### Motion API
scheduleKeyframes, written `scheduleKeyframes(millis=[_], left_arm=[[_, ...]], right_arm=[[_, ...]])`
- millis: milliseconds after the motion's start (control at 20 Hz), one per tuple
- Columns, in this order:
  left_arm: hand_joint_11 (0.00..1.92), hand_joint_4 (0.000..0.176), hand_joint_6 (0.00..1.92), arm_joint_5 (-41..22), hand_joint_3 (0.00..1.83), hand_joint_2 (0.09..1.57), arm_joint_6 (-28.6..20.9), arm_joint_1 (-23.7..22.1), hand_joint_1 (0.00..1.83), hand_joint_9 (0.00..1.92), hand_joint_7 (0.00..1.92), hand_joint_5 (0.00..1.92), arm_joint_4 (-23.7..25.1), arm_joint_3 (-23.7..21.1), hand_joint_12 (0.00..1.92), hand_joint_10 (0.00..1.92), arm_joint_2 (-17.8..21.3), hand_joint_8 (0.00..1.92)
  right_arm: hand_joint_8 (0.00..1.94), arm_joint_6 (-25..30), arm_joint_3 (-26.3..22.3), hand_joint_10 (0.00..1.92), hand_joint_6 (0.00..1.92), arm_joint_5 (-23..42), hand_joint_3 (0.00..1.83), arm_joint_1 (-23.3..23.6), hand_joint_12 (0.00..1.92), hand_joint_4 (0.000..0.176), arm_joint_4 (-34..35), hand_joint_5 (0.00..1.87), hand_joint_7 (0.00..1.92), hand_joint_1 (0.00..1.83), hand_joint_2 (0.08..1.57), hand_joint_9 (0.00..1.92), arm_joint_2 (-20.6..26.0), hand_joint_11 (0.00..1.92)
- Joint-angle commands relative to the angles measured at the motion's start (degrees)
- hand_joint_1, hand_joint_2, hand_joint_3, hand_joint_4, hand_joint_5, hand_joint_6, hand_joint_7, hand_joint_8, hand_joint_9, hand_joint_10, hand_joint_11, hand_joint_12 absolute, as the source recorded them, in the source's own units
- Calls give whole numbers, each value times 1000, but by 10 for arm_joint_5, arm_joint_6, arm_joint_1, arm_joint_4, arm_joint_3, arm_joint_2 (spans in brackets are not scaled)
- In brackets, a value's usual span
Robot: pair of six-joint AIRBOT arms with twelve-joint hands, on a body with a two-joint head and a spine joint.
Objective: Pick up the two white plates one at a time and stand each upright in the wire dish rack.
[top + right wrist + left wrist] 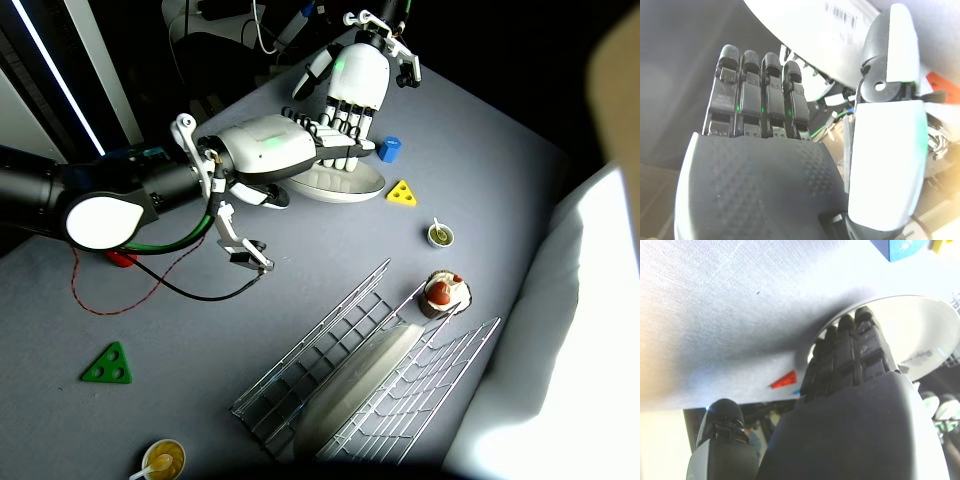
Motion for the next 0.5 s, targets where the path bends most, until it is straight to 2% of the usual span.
scheduleKeyframes(millis=[0,200,300,400,450], left_arm=[[135,0,2,-1,0,1057,-1,6,0,126,116,67,20,1,16,4,-7,4],[144,0,8,-1,1,1059,-1,5,0,141,131,87,20,2,18,9,-7,8],[139,0,0,-1,0,1051,-1,5,0,131,114,73,21,1,15,2,-7,0],[119,0,8,-1,0,1052,-1,5,0,129,126,95,21,1,6,1,-7,5],[90,0,1,0,1,1056,-1,5,0,113,110,78,21,2,0,0,-7,0]], right_arm=[[0,-4,1,1,1,68,11,2,54,0,15,400,333,1214,925,268,-1,260],[5,-4,19,7,8,68,1,1,82,0,19,454,364,1215,923,313,-19,323],[12,-4,24,19,9,68,4,-1,126,0,20,506,451,1259,931,415,-23,408],[14,-4,25,21,14,69,3,-2,228,0,24,704,676,1351,961,654,-23,622],[14,-4,25,25,14,70,3,-3,292,0,26,818,804,1414,990,816,-23,788]])
